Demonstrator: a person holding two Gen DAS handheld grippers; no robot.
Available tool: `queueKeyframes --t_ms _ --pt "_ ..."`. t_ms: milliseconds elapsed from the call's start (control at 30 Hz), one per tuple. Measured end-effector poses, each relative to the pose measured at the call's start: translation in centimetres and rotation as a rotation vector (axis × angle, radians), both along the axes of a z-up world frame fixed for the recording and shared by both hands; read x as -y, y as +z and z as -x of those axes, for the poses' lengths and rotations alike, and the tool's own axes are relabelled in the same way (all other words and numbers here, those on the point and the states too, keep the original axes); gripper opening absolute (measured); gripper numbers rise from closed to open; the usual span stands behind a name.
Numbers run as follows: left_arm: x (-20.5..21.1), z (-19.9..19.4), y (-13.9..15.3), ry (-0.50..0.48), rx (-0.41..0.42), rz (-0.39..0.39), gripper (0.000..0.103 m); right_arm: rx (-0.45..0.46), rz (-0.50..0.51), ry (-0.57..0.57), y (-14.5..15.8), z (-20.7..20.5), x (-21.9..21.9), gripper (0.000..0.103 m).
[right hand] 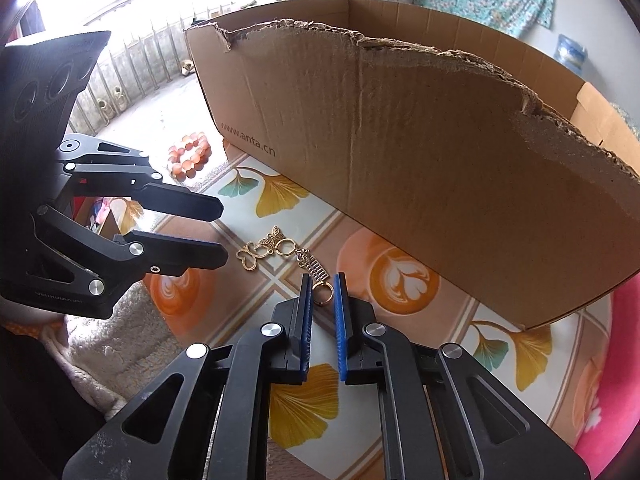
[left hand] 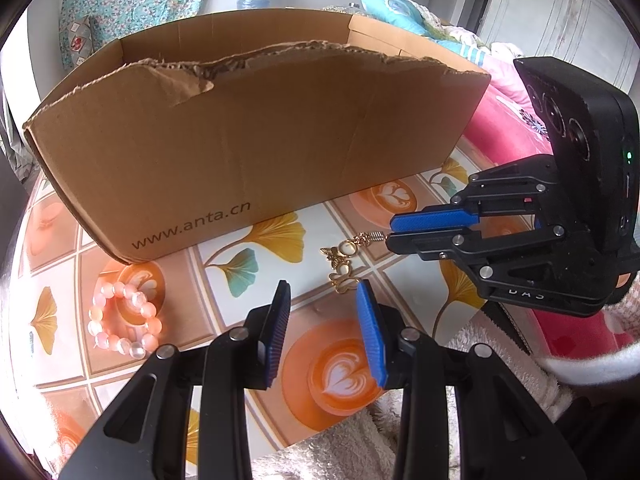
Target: Organize jewelry
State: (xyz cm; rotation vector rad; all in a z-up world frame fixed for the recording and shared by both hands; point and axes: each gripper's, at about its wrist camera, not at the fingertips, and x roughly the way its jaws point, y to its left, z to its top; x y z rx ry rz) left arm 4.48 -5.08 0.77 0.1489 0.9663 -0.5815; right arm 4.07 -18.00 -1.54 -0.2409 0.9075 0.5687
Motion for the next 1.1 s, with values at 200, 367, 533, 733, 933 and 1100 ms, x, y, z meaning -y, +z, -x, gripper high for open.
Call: queueKeyframes --t_ms 200,367,533,733,933,1100 --pt "0.2 0.0 0.0 -0.003 0.004 0.002 0.033 -0.021 -0.040 -0.066 0.1 0.2 1.4 0.000" --pt "0.6 -0.2 0.1 -0.009 0.008 0.000 0.033 -0.035 -0.080 -0.146 0.5 0.6 3.2 0.000" --pt "0.9 -0.3 0.1 -0.011 0.008 -0.001 0.033 -0.041 -0.076 -0.192 0.4 0.6 3.8 0.000" --pt "1.1 -0.2 0.2 -0.011 0.011 -0.002 0.033 -0.052 -0.061 -0.200 0.1 1.2 3.7 0.003" --pt "0.8 0.0 0.3 -0.005 0.014 0.000 0.033 -0.035 -0.046 -0.199 0.2 1.6 2.7 0.004" --pt "0.6 0.1 0.4 -0.002 0.016 0.000 0.033 -0.046 -0.109 -0.270 0.8 1.7 3.5 0.014"
